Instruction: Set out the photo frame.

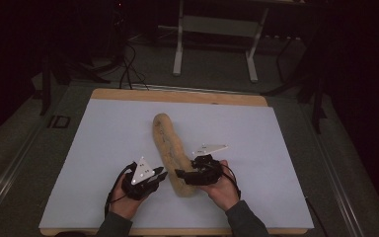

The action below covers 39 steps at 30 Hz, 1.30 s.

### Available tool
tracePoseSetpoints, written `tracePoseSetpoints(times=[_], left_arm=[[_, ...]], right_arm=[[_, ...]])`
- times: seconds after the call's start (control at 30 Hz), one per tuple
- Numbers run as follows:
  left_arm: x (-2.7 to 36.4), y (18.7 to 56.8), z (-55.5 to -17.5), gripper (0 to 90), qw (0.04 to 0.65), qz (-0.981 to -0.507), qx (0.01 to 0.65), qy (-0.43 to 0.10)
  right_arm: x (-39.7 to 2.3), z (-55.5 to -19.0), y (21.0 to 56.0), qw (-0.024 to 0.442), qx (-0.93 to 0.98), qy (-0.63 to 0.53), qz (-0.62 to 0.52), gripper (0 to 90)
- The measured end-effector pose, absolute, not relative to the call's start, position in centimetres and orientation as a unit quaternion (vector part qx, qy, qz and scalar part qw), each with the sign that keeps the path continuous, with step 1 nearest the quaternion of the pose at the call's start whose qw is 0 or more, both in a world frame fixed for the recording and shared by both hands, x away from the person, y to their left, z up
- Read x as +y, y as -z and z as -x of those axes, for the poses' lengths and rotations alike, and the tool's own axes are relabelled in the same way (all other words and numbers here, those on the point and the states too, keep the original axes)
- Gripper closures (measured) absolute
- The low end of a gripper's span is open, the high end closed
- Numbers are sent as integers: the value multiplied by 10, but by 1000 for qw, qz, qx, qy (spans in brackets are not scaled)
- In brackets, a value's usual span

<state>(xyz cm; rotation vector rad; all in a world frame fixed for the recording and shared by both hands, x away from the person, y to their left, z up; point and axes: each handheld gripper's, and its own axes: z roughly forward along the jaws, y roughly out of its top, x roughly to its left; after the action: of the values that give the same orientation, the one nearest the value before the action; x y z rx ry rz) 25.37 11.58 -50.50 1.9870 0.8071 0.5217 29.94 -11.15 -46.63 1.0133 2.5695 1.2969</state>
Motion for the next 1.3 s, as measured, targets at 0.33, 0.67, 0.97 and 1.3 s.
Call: tracePoseSetpoints(times=[0.33,0.67,0.97,1.3], left_arm=[[122,502,-255,751,456,-796,334,-214],[125,502,-255,751,457,-794,338,-216],[128,501,-256,751,459,-791,342,-217],[133,500,-257,751,461,-786,348,-220]], right_arm=[[-101,-301,475,58,850,-399,-338,514],[-108,-300,473,76,850,-394,-340,602],[-114,-302,472,84,851,-393,-337,659],[-117,-304,472,81,858,-391,-324,669]])
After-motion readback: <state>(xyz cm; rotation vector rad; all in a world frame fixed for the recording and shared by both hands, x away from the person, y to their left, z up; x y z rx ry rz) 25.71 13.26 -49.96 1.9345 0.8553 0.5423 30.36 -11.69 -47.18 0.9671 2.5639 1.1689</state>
